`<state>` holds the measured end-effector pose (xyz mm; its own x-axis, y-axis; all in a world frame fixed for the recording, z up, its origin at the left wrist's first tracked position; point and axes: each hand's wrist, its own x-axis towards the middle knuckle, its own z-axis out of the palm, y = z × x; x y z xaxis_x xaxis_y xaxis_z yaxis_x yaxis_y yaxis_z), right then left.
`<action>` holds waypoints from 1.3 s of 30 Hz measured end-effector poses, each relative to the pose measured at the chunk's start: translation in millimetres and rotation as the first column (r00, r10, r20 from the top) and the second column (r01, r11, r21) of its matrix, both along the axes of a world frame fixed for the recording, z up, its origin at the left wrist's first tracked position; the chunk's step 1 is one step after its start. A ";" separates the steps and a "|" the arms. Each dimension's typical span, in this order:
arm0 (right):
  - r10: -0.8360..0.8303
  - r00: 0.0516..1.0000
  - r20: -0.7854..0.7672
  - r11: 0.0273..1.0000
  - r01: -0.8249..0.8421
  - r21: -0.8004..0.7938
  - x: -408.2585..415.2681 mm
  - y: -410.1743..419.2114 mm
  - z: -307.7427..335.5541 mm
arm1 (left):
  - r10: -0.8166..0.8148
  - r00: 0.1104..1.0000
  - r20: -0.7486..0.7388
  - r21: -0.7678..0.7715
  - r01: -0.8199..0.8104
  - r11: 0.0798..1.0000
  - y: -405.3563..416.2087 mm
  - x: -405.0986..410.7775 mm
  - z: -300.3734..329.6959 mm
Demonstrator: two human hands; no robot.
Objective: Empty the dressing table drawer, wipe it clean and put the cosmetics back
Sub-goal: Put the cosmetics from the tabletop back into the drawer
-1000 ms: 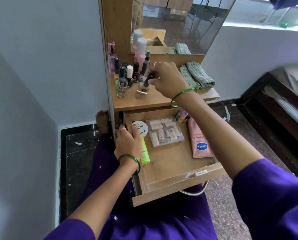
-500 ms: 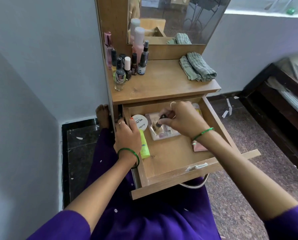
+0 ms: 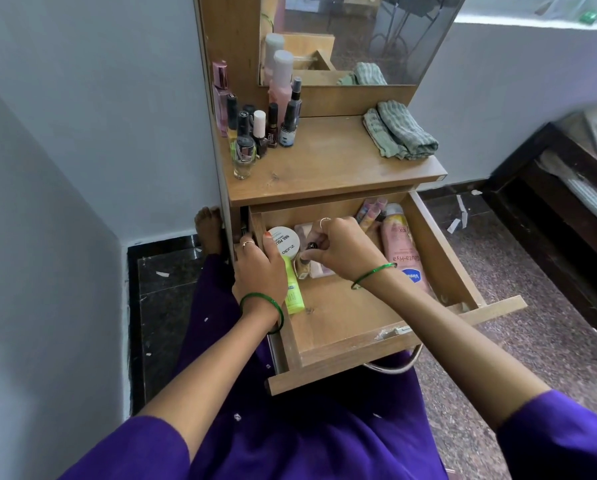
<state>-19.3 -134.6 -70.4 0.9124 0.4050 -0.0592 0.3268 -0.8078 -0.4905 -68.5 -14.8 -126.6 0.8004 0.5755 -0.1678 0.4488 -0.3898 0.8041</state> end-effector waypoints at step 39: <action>0.032 0.996 0.087 0.992 -0.021 -0.124 9.0 6.4 37.2 | -0.014 1.000 0.022 0.003 0.013 1.000 1.4 3.8 -10.6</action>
<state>-10.3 -128.2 -33.3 0.9051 0.4241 -0.0294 0.3870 -0.8504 -0.3564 -64.8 -13.4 -137.2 0.8117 0.5650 -0.1483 0.4254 -0.3977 0.8129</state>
